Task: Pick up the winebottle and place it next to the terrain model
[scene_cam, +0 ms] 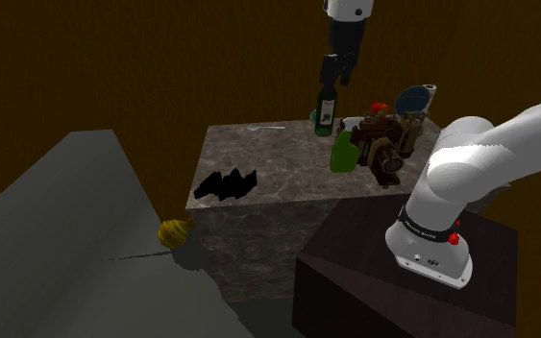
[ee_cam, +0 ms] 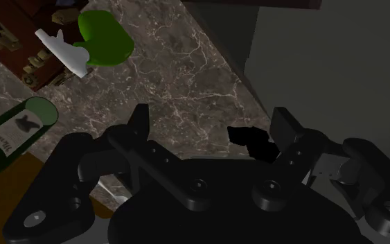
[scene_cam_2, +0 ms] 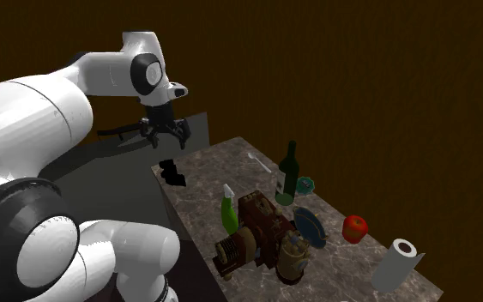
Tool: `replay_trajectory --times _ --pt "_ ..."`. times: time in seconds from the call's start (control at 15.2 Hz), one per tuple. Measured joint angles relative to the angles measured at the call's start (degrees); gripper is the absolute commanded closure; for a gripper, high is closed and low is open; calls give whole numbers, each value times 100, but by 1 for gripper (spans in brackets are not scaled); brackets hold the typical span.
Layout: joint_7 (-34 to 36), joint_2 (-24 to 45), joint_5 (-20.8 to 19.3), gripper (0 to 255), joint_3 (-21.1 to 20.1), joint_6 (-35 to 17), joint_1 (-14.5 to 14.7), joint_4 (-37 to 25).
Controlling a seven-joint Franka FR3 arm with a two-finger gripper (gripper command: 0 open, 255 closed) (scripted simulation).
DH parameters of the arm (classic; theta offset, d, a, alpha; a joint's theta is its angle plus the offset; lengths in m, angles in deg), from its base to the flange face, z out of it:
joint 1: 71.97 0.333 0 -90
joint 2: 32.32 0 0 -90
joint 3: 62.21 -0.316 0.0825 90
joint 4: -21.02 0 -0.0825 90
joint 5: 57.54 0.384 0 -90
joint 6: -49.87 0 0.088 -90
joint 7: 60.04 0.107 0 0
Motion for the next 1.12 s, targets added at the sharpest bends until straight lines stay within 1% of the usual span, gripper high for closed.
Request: replay_trajectory --times 0.13,0.46,0.73,0.92,1.12 --pt "-65 26 -38 0 56 -20 -19 -15" --pt "-710 391 -395 0 619 -389 -204 -95" --pt "-1279 922 -635 0 1120 -819 -327 -284" --pt "-1669 1260 -737 0 1443 -1042 -382 -469" --pt "-2126 1745 -790 0 1823 -1291 -421 -778"
